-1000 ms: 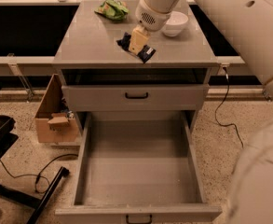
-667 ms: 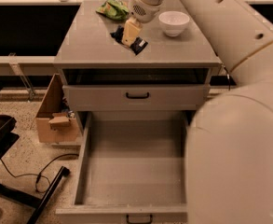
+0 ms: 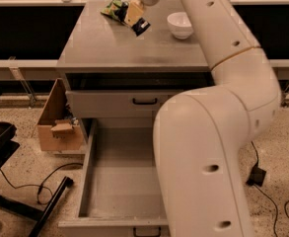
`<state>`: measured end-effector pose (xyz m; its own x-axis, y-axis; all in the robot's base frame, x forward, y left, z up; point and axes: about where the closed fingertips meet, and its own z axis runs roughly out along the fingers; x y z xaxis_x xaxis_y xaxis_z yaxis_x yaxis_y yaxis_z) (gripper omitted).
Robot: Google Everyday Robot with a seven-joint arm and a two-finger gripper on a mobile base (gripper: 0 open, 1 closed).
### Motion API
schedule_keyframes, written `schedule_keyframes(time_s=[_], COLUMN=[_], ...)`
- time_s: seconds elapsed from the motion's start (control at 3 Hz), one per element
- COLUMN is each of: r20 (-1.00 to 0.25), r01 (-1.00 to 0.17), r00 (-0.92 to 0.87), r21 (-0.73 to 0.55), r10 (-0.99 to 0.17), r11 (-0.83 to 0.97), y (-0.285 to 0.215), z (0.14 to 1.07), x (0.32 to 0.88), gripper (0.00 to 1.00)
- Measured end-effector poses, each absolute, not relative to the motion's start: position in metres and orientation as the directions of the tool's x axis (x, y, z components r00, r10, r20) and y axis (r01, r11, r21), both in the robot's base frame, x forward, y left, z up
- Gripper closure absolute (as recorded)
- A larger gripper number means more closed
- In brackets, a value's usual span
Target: Pick rxbar blueberry from middle drawer and place on counter
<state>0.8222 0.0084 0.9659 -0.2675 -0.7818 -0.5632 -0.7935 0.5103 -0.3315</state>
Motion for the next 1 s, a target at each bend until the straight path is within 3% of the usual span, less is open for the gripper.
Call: schedule_keyframes(time_s=[0.67,1.0], r20=[-0.631,-0.63], r01=[-0.828,-0.828], r00=[-0.228,-0.228], r21=[-0.275,-0.275], r10=[-0.742,-0.742], r11=[0.488,0.488], y=[0.043,0.044], z=[0.919,0.919], x=[0.858,0.858], gripper=[0.97,0.75])
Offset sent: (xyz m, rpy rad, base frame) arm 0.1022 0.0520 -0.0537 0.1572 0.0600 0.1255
